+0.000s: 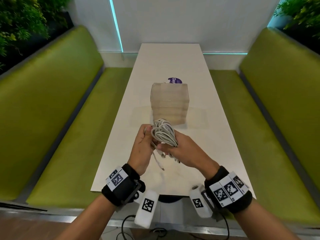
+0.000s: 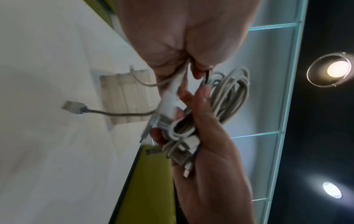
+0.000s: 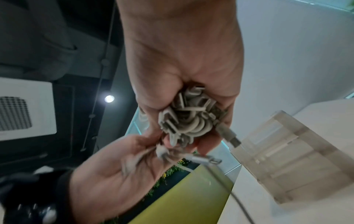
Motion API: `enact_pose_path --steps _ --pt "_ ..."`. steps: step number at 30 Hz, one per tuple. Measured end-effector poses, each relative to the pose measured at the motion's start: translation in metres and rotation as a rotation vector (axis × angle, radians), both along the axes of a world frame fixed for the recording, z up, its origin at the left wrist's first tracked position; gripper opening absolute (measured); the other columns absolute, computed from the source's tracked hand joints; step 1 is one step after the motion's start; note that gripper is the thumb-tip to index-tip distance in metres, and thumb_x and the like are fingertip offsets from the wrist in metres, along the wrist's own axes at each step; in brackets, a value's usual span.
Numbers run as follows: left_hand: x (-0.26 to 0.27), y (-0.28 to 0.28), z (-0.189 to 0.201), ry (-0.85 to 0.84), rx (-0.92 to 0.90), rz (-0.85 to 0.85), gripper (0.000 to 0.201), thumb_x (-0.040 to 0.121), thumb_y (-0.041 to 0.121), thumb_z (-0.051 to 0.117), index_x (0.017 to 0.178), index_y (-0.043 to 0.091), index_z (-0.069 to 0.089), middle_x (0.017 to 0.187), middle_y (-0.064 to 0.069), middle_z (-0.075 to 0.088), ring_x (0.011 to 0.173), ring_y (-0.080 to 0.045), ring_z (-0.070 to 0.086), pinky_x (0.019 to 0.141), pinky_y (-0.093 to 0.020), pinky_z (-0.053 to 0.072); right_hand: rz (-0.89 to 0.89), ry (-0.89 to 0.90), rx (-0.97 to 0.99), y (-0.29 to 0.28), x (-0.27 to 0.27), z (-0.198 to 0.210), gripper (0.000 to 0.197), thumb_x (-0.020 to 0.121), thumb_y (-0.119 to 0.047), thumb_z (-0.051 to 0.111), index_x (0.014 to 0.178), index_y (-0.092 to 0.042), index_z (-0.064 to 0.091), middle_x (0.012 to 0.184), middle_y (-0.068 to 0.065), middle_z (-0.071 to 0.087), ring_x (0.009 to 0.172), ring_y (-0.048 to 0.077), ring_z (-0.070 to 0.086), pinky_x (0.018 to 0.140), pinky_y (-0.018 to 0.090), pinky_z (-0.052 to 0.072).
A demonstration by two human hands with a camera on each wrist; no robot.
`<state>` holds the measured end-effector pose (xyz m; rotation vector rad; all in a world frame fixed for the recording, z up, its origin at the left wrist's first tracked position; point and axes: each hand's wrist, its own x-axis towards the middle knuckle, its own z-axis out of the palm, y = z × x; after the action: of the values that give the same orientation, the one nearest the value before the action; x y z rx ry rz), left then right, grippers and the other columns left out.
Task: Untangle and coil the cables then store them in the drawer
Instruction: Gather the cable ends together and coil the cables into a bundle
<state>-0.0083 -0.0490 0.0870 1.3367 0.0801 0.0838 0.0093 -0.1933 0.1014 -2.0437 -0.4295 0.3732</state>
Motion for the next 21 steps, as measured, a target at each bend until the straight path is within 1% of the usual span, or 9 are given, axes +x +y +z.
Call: enact_pose_path --steps 4,6,8,10,14,16,17,19,21 --pt "0.004 -0.004 0.006 0.104 -0.175 -0.019 0.031 0.102 0.011 0.032 0.124 0.017 0.054 0.118 -0.01 0.066 0.105 -0.022 0.064 0.085 -0.034 0.054 -0.058 -0.075 -0.185 0.011 0.002 -0.004 0.06 0.065 -0.056 0.076 0.116 -0.034 0.052 0.093 -0.007 0.07 0.078 0.014 0.063 0.069 0.032 0.05" --pt "0.003 -0.006 0.007 0.132 -0.176 -0.01 0.033 0.1 0.012 0.033 0.123 0.015 0.057 0.124 -0.011 0.064 0.113 -0.023 0.061 0.089 -0.036 0.052 -0.079 -0.073 -0.157 0.013 0.003 -0.002 0.043 0.068 -0.047 0.077 0.102 -0.027 0.059 0.089 -0.001 0.07 0.074 0.017 0.062 0.066 0.034 0.05" --pt "0.003 -0.008 0.006 0.138 -0.163 0.024 0.033 0.101 0.015 0.033 0.122 0.014 0.059 0.122 -0.007 0.066 0.116 -0.023 0.06 0.093 -0.036 0.048 -0.082 -0.04 -0.033 0.016 0.001 0.0 0.023 0.076 -0.027 0.073 0.088 -0.012 0.06 0.082 0.016 0.067 0.063 0.026 0.061 0.056 0.038 0.049" --pt "0.001 -0.012 0.007 0.142 -0.169 0.035 0.033 0.103 0.021 0.032 0.122 0.011 0.058 0.121 -0.005 0.067 0.118 -0.025 0.059 0.098 -0.04 0.045 -0.102 -0.009 0.069 0.017 -0.002 -0.002 0.017 0.078 -0.014 0.068 0.088 -0.004 0.058 0.082 0.022 0.063 0.06 0.032 0.06 0.051 0.038 0.049" --pt "-0.001 -0.006 0.006 0.109 -0.132 -0.047 0.057 0.096 0.051 0.033 0.128 0.007 0.052 0.123 -0.01 0.065 0.121 -0.029 0.056 0.104 -0.046 0.043 -0.088 0.072 0.034 0.012 0.001 -0.009 0.017 0.08 -0.021 0.066 0.081 -0.004 0.065 0.07 0.013 0.067 0.053 0.016 0.057 0.054 0.036 0.05" --pt "-0.003 -0.001 0.006 0.057 -0.098 -0.117 0.079 0.08 0.07 0.049 0.128 0.007 0.05 0.123 -0.016 0.063 0.118 -0.027 0.058 0.099 -0.043 0.047 -0.045 0.104 -0.013 0.008 0.003 -0.009 0.016 0.081 -0.025 0.065 0.078 -0.011 0.068 0.072 0.005 0.071 0.054 0.009 0.058 0.058 0.032 0.048" --pt "-0.004 0.0 0.007 0.032 -0.073 -0.14 0.085 0.07 0.069 0.063 0.126 0.007 0.05 0.121 -0.019 0.063 0.113 -0.027 0.06 0.09 -0.04 0.052 -0.013 0.114 -0.013 0.007 0.003 -0.007 0.012 0.083 -0.026 0.064 0.077 -0.016 0.068 0.074 0.003 0.073 0.056 0.006 0.059 0.059 0.03 0.048" --pt "-0.005 -0.001 0.009 0.018 -0.044 -0.138 0.07 0.062 0.042 0.082 0.117 0.01 0.053 0.113 -0.024 0.065 0.101 -0.029 0.064 0.07 -0.031 0.056 0.052 0.118 -0.015 0.007 0.003 -0.005 0.007 0.086 -0.024 0.062 0.08 -0.023 0.065 0.076 0.002 0.073 0.061 0.008 0.062 0.062 0.032 0.05" --pt "-0.006 -0.005 0.01 0.044 -0.043 -0.069 0.042 0.069 0.017 0.082 0.104 0.012 0.059 0.101 -0.024 0.067 0.093 -0.031 0.065 0.063 -0.033 0.057 0.104 0.108 -0.03 0.01 0.003 -0.002 0.003 0.088 -0.024 0.062 0.087 -0.023 0.064 0.073 0.003 0.069 0.062 0.012 0.061 0.062 0.035 0.05"
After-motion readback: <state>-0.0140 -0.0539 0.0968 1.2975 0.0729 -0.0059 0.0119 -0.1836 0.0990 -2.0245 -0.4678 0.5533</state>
